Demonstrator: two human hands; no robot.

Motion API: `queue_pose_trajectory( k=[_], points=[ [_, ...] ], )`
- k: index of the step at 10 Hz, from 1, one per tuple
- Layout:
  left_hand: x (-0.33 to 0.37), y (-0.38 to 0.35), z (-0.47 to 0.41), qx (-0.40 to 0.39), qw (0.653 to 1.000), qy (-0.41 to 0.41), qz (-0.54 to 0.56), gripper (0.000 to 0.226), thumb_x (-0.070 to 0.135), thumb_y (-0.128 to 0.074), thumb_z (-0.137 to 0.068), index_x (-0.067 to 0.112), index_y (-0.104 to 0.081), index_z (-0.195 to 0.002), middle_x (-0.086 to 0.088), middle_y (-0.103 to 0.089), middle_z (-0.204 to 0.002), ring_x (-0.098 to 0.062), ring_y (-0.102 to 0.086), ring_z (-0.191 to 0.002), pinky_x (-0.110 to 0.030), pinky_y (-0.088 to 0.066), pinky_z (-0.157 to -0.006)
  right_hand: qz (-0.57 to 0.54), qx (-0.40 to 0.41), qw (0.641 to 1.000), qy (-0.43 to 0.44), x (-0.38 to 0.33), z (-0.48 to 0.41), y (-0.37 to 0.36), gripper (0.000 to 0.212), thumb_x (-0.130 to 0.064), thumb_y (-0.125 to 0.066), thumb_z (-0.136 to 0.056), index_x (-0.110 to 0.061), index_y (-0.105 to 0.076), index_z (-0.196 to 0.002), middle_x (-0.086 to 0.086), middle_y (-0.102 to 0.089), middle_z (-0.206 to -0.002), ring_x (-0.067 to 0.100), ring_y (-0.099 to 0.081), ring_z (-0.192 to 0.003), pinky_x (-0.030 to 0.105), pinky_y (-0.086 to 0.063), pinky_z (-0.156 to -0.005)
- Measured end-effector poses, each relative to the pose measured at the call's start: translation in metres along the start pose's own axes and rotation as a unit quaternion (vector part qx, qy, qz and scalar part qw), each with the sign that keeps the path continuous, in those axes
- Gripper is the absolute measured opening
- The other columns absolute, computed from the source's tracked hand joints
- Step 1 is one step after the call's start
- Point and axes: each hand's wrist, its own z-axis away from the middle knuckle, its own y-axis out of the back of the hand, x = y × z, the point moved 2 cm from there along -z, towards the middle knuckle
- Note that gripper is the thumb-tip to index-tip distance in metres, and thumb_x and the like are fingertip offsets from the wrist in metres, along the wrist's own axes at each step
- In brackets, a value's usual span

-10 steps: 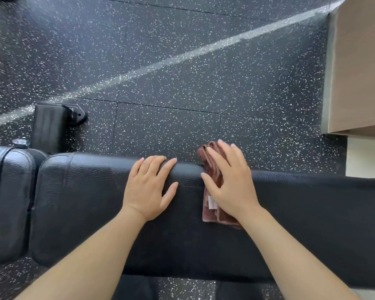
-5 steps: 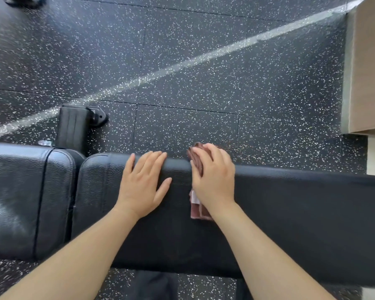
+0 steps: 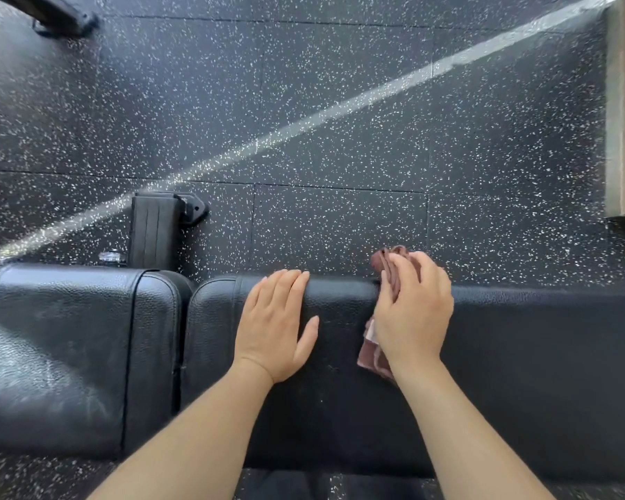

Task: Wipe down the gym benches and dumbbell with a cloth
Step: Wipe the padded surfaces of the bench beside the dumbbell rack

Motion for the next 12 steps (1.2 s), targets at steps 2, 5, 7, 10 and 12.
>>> queue_pose_trajectory(
  k=[2,5,7,10,12],
  points=[
    [0.002,0.001,0.001,-0.002,1.0,0.005,-0.007,0.06,0.042,-0.037,-0.085,0.008,-0.043,-0.135,-0.009,-0.049,-0.135,-0.03,-0.043,-0.127,-0.04,-0.022,-0.11,0.03,-0.08,0.988,0.131,0.009,0.007,0.008,0.042,-0.01,-0.069,-0.076,-0.014,-0.062,-0.117,0.011,-0.057,-0.124,0.037,-0.053,-0.11,0.047,-0.048,-0.08],
    [0.003,0.0,-0.002,0.004,1.0,0.005,-0.006,0.061,0.042,-0.037,-0.084,0.007,-0.043,-0.134,-0.01,-0.05,-0.134,-0.03,-0.042,-0.127,-0.041,-0.023,-0.11,0.016,-0.121,0.992,0.042,-0.003,-0.006,0.001,0.033,-0.017,-0.059,-0.086,-0.02,-0.06,-0.119,0.005,-0.05,-0.131,0.029,-0.042,-0.118,0.045,-0.038,-0.09],
    [0.005,0.003,-0.001,0.0,1.0,0.006,0.005,0.06,0.043,-0.037,-0.085,0.008,-0.044,-0.134,-0.009,-0.05,-0.135,-0.029,-0.042,-0.128,-0.039,-0.023,-0.111,0.026,-0.142,0.988,0.061,0.02,-0.017,0.014,0.032,-0.022,-0.055,-0.091,-0.021,-0.057,-0.123,0.003,-0.05,-0.132,0.03,-0.043,-0.117,0.044,-0.039,-0.094],
    [-0.064,0.024,0.02,0.001,1.0,-0.027,0.012,0.058,0.043,-0.031,-0.09,0.012,-0.041,-0.138,-0.004,-0.044,-0.143,-0.024,-0.036,-0.135,-0.05,-0.019,-0.113,-0.037,-0.096,0.994,0.039,-0.069,0.022,-0.029,0.034,-0.017,-0.06,-0.088,-0.016,-0.06,-0.122,0.007,-0.052,-0.13,0.031,-0.043,-0.118,0.041,-0.035,-0.098],
    [-0.179,0.035,0.049,0.002,0.998,0.053,-0.038,0.06,0.045,-0.03,-0.088,0.011,-0.045,-0.136,-0.008,-0.048,-0.139,-0.028,-0.039,-0.132,-0.05,-0.024,-0.11,-0.005,-0.159,0.984,0.086,-0.15,0.038,-0.076,0.034,-0.024,-0.055,-0.089,-0.024,-0.055,-0.123,0.001,-0.047,-0.134,0.029,-0.04,-0.117,0.042,-0.036,-0.094]
  ],
)
